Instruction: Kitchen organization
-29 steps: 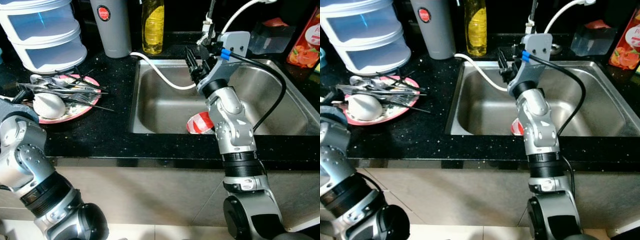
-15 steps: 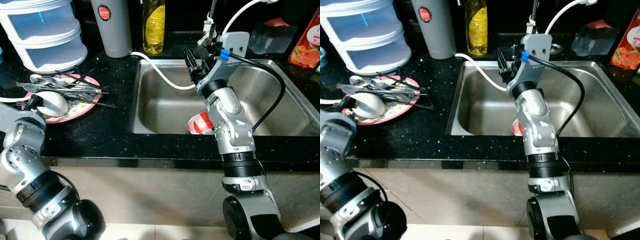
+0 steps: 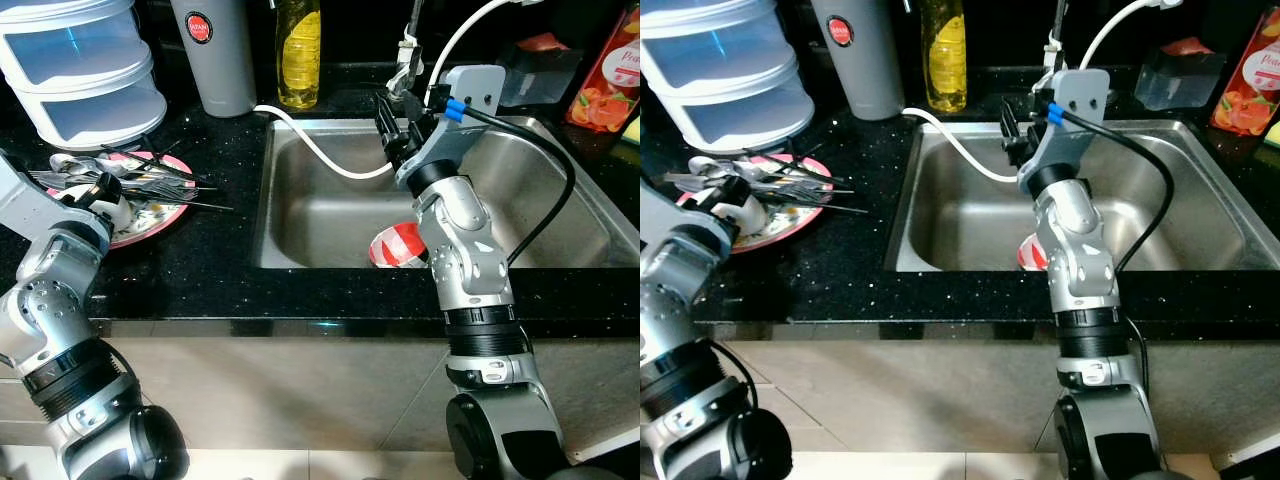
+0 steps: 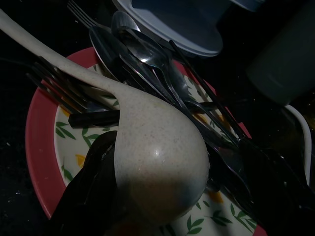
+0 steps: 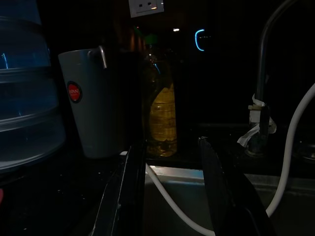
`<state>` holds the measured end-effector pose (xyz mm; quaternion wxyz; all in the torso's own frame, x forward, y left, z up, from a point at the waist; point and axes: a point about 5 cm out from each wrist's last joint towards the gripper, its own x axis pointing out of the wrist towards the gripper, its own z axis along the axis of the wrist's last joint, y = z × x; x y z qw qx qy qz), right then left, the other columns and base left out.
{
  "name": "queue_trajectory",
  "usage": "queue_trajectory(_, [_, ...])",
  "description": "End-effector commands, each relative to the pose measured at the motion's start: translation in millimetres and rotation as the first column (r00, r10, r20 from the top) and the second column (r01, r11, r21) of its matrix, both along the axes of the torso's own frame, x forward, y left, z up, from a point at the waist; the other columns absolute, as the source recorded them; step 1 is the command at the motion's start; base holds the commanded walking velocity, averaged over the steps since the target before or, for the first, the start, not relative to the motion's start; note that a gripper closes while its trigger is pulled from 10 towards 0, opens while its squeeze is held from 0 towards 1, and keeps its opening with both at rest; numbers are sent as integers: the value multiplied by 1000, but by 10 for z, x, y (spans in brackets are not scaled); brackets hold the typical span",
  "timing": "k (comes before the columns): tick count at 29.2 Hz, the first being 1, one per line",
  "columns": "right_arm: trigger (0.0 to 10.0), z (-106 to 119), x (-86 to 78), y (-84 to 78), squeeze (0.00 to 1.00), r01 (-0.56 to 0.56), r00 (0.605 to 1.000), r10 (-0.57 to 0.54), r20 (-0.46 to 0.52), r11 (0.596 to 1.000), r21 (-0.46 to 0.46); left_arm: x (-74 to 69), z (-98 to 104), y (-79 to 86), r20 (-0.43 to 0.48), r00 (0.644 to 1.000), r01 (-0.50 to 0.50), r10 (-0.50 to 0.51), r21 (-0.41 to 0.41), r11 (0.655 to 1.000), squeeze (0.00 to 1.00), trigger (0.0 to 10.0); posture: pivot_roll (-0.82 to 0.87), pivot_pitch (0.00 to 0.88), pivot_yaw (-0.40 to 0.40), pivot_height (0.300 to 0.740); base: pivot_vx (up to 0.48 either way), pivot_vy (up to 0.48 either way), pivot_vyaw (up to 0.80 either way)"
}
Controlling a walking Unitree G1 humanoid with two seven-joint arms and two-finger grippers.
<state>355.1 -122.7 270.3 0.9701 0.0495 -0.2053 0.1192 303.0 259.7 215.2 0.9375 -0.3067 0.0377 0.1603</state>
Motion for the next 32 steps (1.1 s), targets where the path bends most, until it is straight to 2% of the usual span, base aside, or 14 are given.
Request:
queue_trajectory(1, [10000, 9, -24, -4, 0, 1, 1000, -1, 8, 1000, 1, 11, -112, -6, -15, 1000, 15, -15, -44, 999, 0, 10000, 23, 0, 58, 740, 0, 0, 0])
queue_trajectory(11, [10000, 17, -22, 5, 0, -3, 1000, 3, 9, 1000, -6, 106, -205, 59, 13, 999, 31, -30, -87, 996, 0, 9608, 10, 0, 50, 740, 0, 0, 0])
queue_trajectory(12, [10000, 26, -22, 13, 0, -6, 1000, 6, 12, 1000, -7, 144, -199, 93, 15, 999, 38, -37, -84, 996, 0, 6039, 8, 0, 48, 740, 0, 0, 0])
queue_trajectory(14, [10000, 34, -21, 19, 0, -9, 1000, 9, 14, 1000, -7, 176, -192, 123, 19, 999, 46, -45, -78, 996, 0, 5412, 6, 0, 48, 740, 0, 0, 0])
queue_trajectory(15, [10000, 41, -21, 23, 0, -10, 1000, 11, 17, 1000, -8, 209, -187, 154, 20, 998, 56, -55, -76, 996, 0, 3686, 3, 0, 48, 740, 0, 0, 0])
queue_trajectory(16, [10000, 45, -20, 26, 0, -11, 1000, 11, 18, 1000, -9, 226, -187, 171, 20, 998, 62, -61, -75, 995, 0, 3686, 1, 0, 48, 740, 0, 0, 0])
queue_trajectory(17, [10000, 47, -21, 25, 0, -11, 1000, 11, 19, 1000, -9, 240, -186, 173, 22, 997, 79, -78, -80, 994, 0, 824, 1, 0, 48, 740, 0, 0, 0])
queue_trajectory(18, [10000, 49, -21, 23, 0, -11, 1000, 11, 20, 1000, -9, 253, -190, 168, 22, 995, 97, -95, -86, 992, 0, 0, -2, 0, 50, 740, 0, 0, 0])
queue_trajectory(26, [10000, 50, -27, 9, 0, -7, 1000, 7, 22, 1000, -10, 291, -186, 115, 34, 991, 131, -129, -76, 989, 0, 0, -8, 0, 53, 740, 0, 0, 0])
queue_trajectory(28, [10000, 49, -28, 5, 0, -6, 1000, 6, 22, 1000, -11, 288, -51, 101, 88, 991, 93, -97, 44, 995, 0, 392, -10, 0, 54, 740, 0, 0, 0])
queue_trajectory(29, [10000, 50, -27, 3, 0, -5, 1000, 6, 21, 1000, -12, 284, 69, 76, 113, 991, 49, -71, 183, 982, 0, 10000, -8, 0, 51, 740, 0, 0, 0])
queue_trajectory(30, [10000, 50, -26, 3, 0, -5, 1000, 6, 21, 1000, -12, 280, 158, 40, 137, 989, 20, -61, 280, 960, 0, 10000, -8, 0, 51, 740, 0, 0, 0])
queue_trajectory(31, [10000, 50, -26, 3, 0, -5, 1000, 6, 21, 1000, -12, 280, 158, 40, 137, 989, 20, -61, 280, 960, 0, 10000, -8, 0, 51, 740, 0, 0, 0])
queue_trajectory(32, [10000, 51, -25, 4, 0, -6, 1000, 6, 21, 1000, -12, 277, 232, 10, 163, 985, -2, -58, 348, 938, 0, 10000, -9, 0, 50, 740, 0, 0, 0])
